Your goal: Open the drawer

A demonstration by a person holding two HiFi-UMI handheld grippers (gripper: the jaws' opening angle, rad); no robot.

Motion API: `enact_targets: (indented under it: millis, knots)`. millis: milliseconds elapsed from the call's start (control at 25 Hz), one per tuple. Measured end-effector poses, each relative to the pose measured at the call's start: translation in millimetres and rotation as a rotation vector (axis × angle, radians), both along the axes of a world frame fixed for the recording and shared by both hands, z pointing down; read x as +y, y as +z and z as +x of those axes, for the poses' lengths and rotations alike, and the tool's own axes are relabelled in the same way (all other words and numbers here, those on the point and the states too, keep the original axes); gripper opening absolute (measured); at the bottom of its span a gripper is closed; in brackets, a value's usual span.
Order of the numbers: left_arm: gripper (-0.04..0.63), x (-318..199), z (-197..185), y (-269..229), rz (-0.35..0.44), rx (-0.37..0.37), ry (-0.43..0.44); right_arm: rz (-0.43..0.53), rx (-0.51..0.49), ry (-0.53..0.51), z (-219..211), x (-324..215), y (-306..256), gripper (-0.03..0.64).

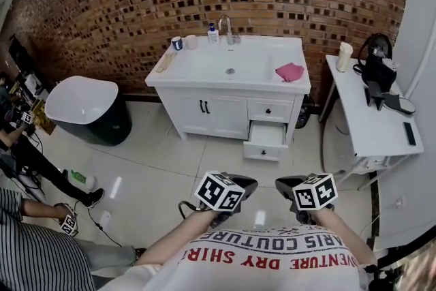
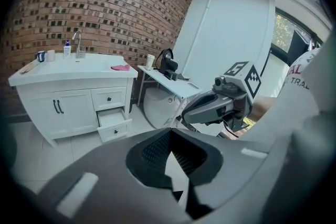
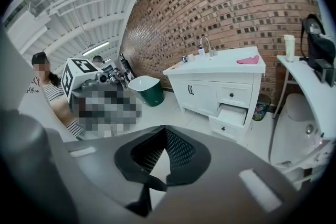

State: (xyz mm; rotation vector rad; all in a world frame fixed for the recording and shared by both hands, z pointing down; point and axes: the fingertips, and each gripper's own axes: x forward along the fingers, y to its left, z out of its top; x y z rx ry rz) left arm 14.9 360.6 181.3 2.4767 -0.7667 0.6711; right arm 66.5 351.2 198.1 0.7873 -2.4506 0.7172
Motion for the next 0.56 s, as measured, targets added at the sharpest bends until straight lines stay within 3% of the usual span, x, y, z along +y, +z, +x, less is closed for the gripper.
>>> enact_targets:
  millis: [560]
  knots:
    - [-0.005, -1.0, 13.5, -0.2, 0.005, -0.001, 0.019, -0.01, 0.005, -0.009, 4.8, -2.9, 0.9, 0.007]
